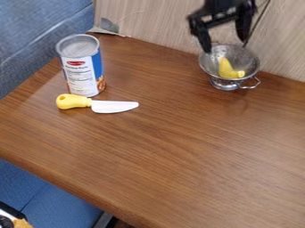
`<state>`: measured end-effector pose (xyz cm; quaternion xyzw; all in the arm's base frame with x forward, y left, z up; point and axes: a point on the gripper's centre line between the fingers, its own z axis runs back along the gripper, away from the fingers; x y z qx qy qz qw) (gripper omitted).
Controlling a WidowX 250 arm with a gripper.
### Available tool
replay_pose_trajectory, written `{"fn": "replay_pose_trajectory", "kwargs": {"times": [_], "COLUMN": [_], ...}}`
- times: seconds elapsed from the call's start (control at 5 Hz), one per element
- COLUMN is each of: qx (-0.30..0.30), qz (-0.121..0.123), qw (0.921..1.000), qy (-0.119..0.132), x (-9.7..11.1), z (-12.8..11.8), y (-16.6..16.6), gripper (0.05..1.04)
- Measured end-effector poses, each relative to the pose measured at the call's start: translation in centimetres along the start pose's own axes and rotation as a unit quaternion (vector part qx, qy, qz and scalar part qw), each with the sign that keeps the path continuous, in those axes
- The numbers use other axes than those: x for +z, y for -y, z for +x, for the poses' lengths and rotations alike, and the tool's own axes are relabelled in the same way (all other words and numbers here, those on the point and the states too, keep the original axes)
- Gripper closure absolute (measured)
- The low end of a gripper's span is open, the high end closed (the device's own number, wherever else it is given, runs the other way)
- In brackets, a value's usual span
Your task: Put the banana inside the silver food strainer
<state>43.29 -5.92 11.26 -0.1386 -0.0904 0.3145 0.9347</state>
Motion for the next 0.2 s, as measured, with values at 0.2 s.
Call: {"fn": "replay_pose_trajectory", "kwargs": {"times": [0.2], "qx": [-0.05], "qz": [-0.031], "qw": [0.998], "qy": [-0.024], "x": [1.09], "z": [0.41], "y": [-1.04], "gripper": [0.083]}}
